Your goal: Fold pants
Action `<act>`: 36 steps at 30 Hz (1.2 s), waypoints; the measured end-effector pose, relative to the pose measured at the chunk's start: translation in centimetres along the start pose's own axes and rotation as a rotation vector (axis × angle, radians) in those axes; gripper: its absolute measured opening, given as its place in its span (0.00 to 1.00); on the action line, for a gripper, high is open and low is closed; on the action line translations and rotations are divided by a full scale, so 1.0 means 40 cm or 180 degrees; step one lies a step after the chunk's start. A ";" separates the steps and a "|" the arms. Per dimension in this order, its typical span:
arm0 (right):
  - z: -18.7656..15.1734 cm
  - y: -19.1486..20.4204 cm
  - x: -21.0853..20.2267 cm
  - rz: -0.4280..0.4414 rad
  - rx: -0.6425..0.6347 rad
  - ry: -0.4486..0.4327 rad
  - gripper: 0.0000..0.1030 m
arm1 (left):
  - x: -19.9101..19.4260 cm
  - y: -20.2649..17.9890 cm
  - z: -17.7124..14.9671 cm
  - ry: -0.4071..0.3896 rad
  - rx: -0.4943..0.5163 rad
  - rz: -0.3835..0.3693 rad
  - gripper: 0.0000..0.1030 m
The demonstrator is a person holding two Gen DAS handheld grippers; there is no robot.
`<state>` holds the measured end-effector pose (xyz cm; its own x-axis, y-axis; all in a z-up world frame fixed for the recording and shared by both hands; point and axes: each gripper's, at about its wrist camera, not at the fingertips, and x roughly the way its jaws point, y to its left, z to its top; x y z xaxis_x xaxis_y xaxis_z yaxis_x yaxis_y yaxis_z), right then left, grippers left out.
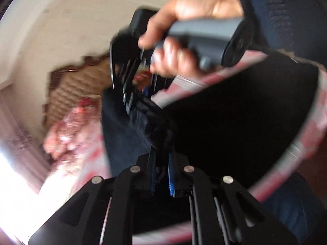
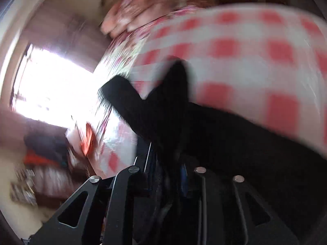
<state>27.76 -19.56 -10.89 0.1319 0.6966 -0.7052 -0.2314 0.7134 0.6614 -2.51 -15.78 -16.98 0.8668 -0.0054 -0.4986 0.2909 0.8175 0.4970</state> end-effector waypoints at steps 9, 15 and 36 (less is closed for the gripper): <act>-0.055 -0.139 -0.009 0.0500 0.0325 -0.0285 0.72 | 0.027 -0.043 -0.063 -0.0043 0.0218 0.0133 0.12; -0.005 -0.082 0.033 0.0019 0.0192 -0.0294 0.74 | 0.029 -0.052 -0.062 -0.0090 0.0332 0.0229 0.12; -0.056 -0.125 -0.095 -0.0406 0.0042 -0.0681 0.13 | -0.048 -0.143 -0.054 -0.0307 0.0664 -0.0035 0.11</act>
<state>26.28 -25.95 -12.09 0.3606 0.6000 -0.7141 -0.1874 0.7966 0.5747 -6.70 -19.21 -20.41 0.8950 -0.0768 -0.4395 0.3692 0.6803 0.6331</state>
